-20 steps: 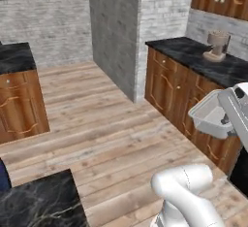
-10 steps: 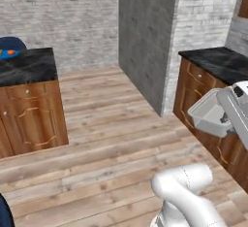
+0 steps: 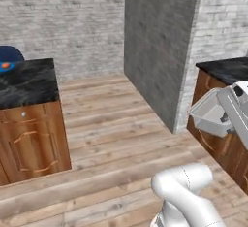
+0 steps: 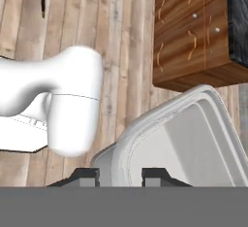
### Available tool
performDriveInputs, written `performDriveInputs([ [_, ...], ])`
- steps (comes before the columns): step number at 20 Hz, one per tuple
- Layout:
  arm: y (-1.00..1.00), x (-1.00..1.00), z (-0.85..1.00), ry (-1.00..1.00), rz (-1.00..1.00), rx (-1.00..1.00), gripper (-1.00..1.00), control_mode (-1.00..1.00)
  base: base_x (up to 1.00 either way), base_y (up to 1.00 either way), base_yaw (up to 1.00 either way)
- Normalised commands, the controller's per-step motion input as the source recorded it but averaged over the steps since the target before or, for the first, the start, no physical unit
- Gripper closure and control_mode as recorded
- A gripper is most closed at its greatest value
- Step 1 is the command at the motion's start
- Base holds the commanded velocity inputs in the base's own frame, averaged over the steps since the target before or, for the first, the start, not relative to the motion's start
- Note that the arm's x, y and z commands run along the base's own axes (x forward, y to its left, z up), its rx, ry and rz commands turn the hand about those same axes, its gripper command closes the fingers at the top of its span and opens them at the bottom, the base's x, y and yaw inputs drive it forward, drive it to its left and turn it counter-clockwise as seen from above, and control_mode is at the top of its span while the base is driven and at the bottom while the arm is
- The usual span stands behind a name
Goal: Retrieve the tupperware and aluminum foil from the cabinet and place them on the dining counter near the plate with squash and carrot to prepare for storing leftovers.
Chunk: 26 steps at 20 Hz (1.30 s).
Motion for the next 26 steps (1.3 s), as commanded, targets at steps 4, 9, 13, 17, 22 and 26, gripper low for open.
performDriveInputs([
  [4,0.0,0.0,0.0,0.0,0.0,0.0,1.0,1.0,1.0,0.0,0.0],
  [9,0.0,0.0,0.0,0.0,0.0,0.0,1.0,1.0,1.0,0.0,0.0],
  [13,0.0,0.0,0.0,0.0,0.0,0.0,1.0,1.0,1.0,0.0,0.0],
  [17,0.0,0.0,0.0,0.0,0.0,0.0,1.0,1.0,1.0,-0.01,0.04],
  [22,0.0,0.0,0.0,0.0,0.0,0.0,1.0,1.0,1.0,-0.03,0.17],
  [26,0.0,0.0,0.0,0.0,0.0,0.0,1.0,1.0,1.0,-0.13,0.24],
])
